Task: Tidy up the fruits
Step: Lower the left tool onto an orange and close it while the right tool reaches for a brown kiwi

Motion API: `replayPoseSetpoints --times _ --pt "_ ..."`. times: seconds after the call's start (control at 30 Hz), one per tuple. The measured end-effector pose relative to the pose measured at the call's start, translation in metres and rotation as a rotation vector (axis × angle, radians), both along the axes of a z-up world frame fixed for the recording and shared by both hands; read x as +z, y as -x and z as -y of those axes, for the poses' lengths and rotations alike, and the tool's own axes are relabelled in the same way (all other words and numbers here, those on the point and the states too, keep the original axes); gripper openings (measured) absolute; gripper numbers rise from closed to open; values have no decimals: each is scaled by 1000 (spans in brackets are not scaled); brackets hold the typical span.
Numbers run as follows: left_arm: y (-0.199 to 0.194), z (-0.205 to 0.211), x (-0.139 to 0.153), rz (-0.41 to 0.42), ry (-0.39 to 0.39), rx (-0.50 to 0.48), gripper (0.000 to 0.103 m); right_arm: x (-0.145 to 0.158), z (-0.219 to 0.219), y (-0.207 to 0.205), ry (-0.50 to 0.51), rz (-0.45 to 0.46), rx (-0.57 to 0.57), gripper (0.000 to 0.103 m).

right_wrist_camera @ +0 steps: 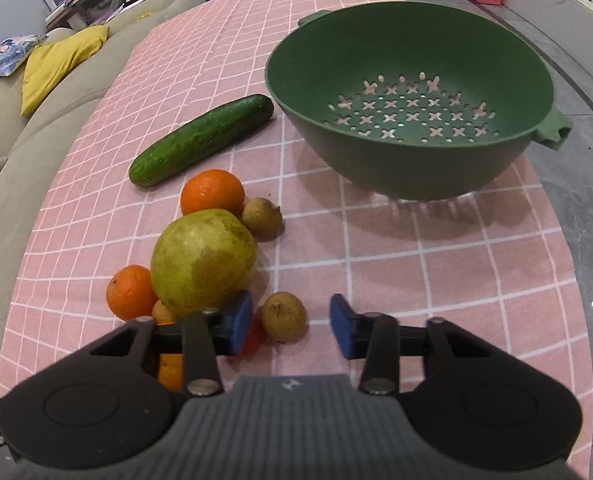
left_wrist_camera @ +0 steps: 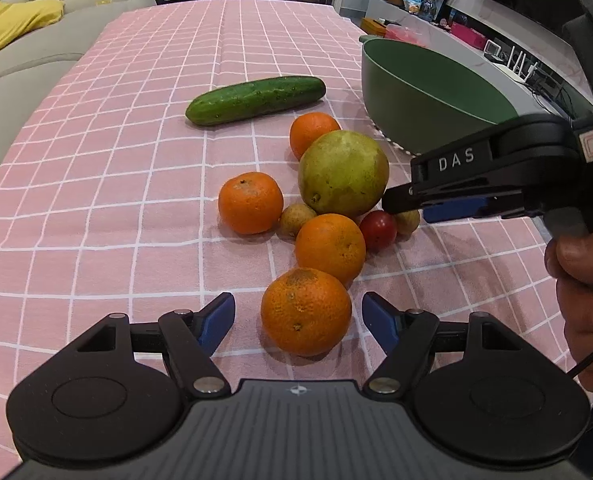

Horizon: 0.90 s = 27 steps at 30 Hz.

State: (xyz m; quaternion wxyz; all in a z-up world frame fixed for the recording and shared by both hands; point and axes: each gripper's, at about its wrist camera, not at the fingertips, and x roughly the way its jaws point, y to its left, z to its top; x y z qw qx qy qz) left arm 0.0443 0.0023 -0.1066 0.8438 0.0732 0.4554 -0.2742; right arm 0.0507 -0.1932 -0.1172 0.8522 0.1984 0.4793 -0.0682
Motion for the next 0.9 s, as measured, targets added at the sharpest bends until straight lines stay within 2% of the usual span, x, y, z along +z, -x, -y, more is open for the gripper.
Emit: replayPoseSetpoints --times 0.07,0.23,0.43,0.7,0.9 --pt "0 1 -2 -5 -5 -6 85 0 -1 -2 -5 -3 8 27" --pt "0 2 -3 -5 0 -26 80 -1 1 -2 -28 -10 0 23" --pt "0 1 -3 -1 7 -25 55 -2 8 3 -86 -16 -31 20" --pt "1 -1 0 -7 17 -26 54 1 11 6 -99 -10 -48 20" --pt "6 -6 17 30 0 -32 54 15 14 11 -90 4 -38 20"
